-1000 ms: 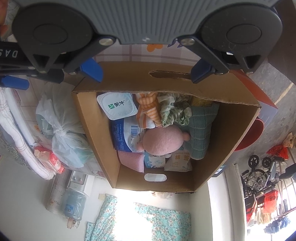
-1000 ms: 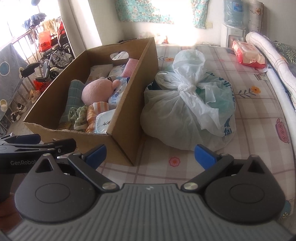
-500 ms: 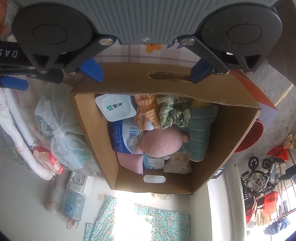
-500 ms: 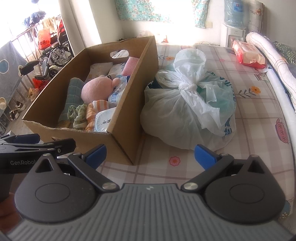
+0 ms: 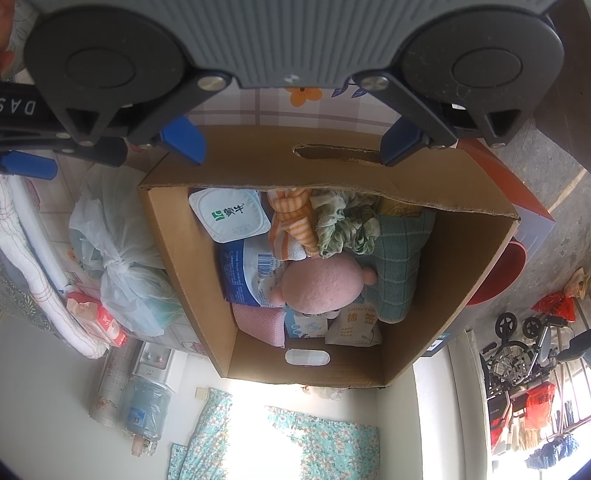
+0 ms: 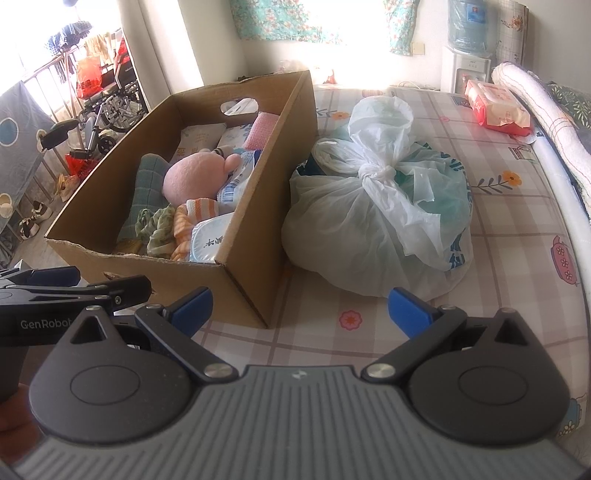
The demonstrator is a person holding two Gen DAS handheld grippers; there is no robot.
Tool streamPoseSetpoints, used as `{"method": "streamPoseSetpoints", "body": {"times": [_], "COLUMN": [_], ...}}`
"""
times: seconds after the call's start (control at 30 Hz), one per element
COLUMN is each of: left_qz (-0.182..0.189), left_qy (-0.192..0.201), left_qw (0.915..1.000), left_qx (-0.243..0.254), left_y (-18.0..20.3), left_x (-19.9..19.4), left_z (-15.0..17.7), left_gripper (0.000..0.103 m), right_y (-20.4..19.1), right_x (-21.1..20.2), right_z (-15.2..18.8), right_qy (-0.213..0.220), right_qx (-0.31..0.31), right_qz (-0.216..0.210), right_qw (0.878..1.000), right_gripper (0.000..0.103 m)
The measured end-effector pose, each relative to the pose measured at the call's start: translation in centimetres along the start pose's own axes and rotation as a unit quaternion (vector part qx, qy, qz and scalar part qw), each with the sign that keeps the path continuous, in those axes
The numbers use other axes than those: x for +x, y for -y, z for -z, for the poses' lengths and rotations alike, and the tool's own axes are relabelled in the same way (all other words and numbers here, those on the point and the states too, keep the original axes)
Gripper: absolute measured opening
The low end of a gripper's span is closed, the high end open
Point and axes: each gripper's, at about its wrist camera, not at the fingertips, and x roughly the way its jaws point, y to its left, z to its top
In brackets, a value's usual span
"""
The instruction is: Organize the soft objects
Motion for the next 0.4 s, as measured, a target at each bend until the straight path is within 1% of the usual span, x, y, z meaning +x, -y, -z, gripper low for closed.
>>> {"method": "streamPoseSetpoints", "body": {"times": [0.4], "left_qz": [0.002], "left_qy": [-0.002], "left_qw": [1.0], "left_qx": [-0.001], "left_y": [-0.15], "left_x": [0.04], "left_z": [0.12], "left_gripper": [0.102], "right_y": [-0.05], "right_x": [0.02], "right_z": [0.01], "right_qy": [0.0], "right_qx": [0.0], "right_qz": [0.001], "right_qw": [1.0], "right_gripper": [0.102]}}
